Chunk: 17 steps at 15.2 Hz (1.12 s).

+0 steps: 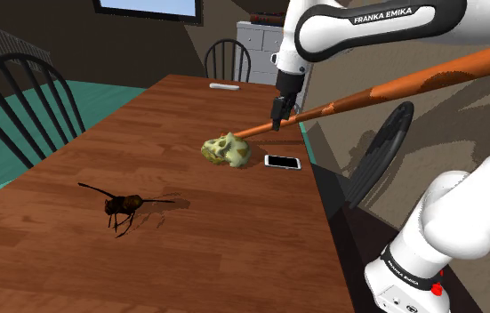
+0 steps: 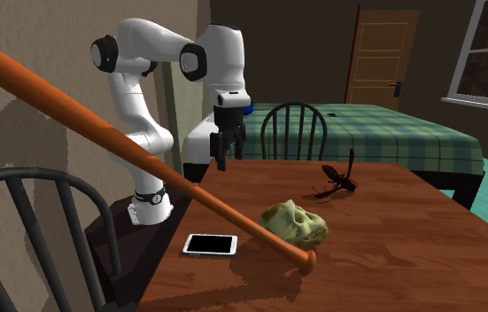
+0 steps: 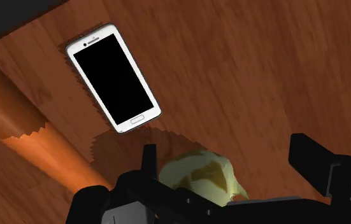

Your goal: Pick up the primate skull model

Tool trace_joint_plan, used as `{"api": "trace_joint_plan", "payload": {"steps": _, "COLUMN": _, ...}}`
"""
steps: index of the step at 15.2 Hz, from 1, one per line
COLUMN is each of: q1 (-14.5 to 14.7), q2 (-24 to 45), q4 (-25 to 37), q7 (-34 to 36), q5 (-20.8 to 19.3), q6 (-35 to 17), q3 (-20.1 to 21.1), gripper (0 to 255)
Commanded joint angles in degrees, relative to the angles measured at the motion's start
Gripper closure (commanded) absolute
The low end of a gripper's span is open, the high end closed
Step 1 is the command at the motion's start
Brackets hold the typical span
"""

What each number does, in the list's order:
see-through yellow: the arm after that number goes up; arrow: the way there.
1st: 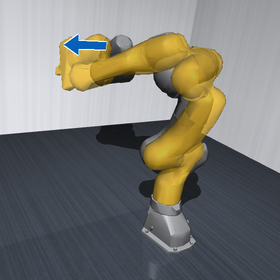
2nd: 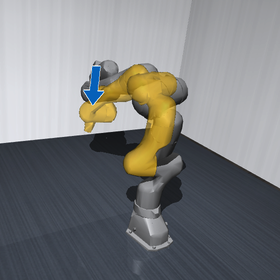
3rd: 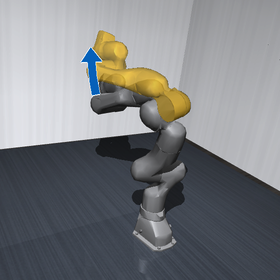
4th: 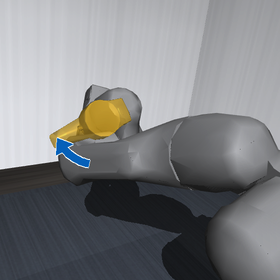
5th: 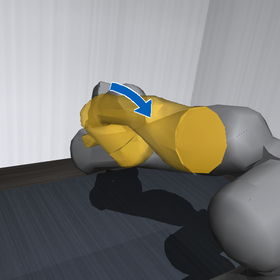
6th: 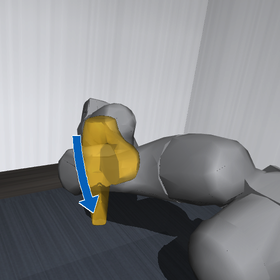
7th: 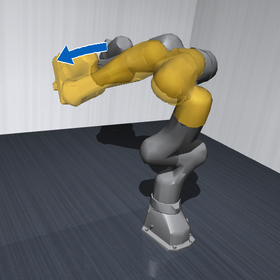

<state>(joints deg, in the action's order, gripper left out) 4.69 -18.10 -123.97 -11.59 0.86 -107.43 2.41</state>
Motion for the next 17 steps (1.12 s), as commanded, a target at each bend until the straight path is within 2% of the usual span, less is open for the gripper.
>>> {"api": "trace_joint_plan", "payload": {"steps": 1, "q1": 0.3, "q2": 4.4, "q4": 2.9, "q7": -0.7, "q5": -0.5, "q6": -1.4, "q3": 0.4, "gripper": 0}}
{"api": "trace_joint_plan", "payload": {"steps": 9, "q1": 2.2, "q2": 22.4, "q4": 18.4, "q7": -1.9, "q5": -3.5, "q6": -3.1, "q3": 2.6, "gripper": 0}}
{"api": "trace_joint_plan", "payload": {"steps": 17, "q1": 5.3, "q2": 41.5, "q4": 39.5, "q7": -3.1, "q5": -7.5, "q6": -0.2, "q3": 4.1, "gripper": 0}}
